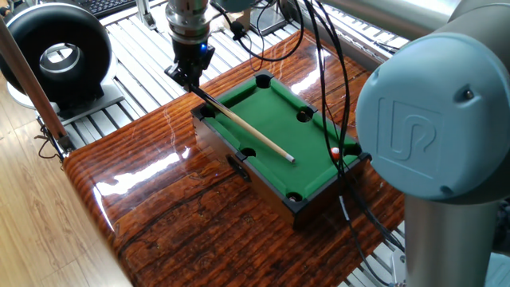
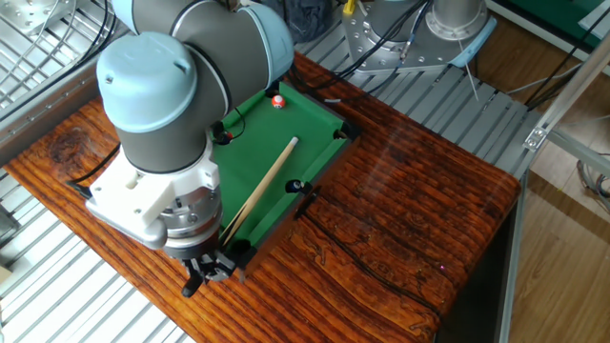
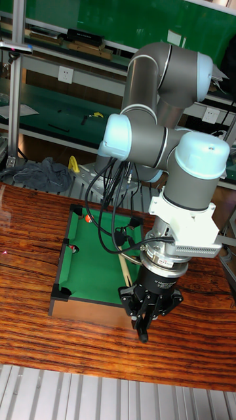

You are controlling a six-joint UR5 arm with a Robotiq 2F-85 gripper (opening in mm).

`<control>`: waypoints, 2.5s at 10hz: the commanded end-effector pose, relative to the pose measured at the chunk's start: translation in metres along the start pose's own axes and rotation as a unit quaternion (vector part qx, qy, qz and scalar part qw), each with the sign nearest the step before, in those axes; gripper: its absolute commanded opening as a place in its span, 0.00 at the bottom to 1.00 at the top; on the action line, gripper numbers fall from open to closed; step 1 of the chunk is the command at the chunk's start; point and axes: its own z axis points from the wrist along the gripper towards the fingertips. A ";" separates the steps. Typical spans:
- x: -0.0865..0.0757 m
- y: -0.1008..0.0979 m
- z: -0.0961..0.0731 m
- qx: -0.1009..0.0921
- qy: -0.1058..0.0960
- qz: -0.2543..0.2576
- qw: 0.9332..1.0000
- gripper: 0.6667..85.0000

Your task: Hit the pool ball

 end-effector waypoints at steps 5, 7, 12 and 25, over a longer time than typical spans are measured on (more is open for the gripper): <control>-0.011 0.012 -0.014 0.003 0.002 -0.014 1.000 0.01; -0.014 0.019 -0.019 0.006 0.004 -0.029 1.000 0.01; -0.017 0.036 -0.015 0.013 -0.025 -0.084 0.996 0.01; 0.012 0.035 -0.034 -0.003 -0.016 -0.120 0.993 0.01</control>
